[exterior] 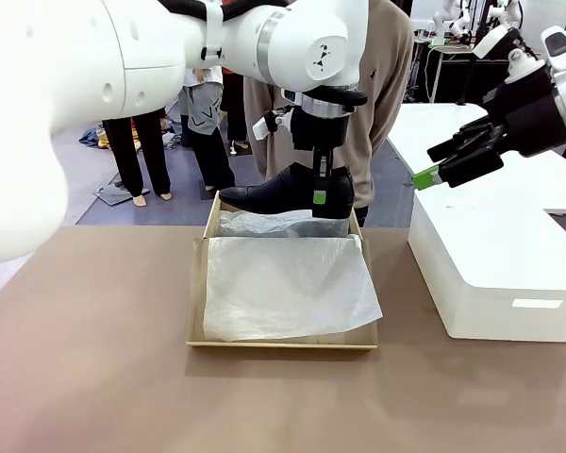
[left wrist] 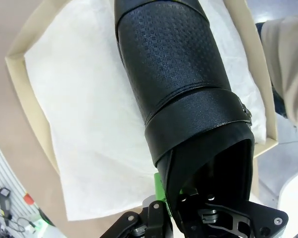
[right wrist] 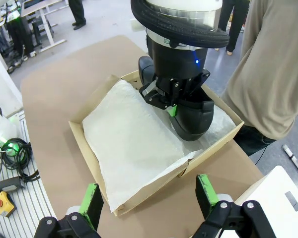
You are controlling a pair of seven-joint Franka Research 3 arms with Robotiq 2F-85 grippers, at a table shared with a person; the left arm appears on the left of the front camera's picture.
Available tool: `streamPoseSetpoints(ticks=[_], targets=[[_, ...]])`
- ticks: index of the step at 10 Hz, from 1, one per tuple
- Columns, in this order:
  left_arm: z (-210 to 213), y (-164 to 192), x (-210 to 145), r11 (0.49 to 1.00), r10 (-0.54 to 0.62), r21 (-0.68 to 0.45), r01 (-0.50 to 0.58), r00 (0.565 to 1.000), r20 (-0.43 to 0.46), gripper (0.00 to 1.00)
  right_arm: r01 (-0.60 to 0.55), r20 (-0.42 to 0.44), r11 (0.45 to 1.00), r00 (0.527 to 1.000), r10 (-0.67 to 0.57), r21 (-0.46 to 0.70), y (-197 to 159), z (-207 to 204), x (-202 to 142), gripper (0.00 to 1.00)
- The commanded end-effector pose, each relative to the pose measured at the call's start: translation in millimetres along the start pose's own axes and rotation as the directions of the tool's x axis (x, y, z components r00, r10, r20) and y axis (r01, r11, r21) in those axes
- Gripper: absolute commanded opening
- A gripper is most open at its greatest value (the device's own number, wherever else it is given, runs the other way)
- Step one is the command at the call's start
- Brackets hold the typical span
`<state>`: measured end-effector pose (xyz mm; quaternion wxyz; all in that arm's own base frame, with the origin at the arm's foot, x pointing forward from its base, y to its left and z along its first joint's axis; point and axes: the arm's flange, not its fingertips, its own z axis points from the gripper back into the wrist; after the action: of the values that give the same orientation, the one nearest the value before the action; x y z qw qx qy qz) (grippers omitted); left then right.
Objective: Pack the shoes into the box.
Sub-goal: Place the other shoe of the Shoes into the Shoes Box.
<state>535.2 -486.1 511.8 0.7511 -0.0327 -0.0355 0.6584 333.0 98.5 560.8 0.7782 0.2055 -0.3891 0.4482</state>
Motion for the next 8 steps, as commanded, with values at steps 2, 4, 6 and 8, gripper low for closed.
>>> streamPoseSetpoints(ticks=[2,4,6,8], targets=[[-1,-11,-9,0.998,0.068,-0.008,-0.068,0.998,0.011,0.00,-0.009,0.014,1.000,1.000,0.009,0.012,-2,-1,0,1.00],[-11,-15,-8,0.997,0.082,-0.010,-0.082,0.997,0.014,0.00,-0.009,0.014,1.000,1.000,0.009,0.012,-2,-1,0,1.00],[-18,-16,-9,0.996,0.089,-0.002,-0.089,0.996,0.015,0.00,-0.009,0.014,1.000,1.000,0.009,0.012,-2,-1,0,1.00],[-27,-17,-9,0.995,0.097,0.003,-0.097,0.995,0.019,0.00,-0.009,0.014,1.000,1.000,0.009,0.012,-2,-1,0,1.00]])
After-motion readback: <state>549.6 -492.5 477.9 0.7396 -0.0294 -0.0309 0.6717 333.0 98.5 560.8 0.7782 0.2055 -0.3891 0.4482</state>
